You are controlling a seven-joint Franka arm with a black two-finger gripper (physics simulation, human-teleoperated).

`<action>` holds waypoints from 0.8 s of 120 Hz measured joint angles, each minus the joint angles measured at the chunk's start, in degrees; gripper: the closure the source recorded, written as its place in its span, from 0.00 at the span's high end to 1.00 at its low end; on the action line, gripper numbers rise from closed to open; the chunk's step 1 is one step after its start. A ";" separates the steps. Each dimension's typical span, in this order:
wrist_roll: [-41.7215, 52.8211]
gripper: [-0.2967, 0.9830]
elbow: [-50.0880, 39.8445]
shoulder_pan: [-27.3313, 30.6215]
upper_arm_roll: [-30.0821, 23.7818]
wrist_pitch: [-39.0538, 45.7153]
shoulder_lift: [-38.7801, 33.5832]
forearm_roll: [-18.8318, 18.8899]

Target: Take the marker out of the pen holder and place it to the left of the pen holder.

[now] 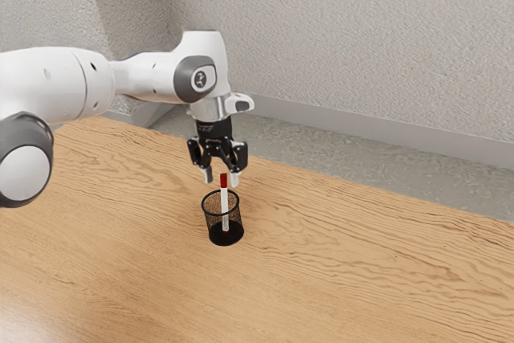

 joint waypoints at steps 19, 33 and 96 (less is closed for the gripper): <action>-0.22 0.44 0.22 0.03 0.07 0.53 0.39 0.02; -0.36 0.36 0.25 0.16 0.07 0.74 0.47 0.07; -1.55 0.19 1.65 0.22 -0.16 0.39 0.45 0.39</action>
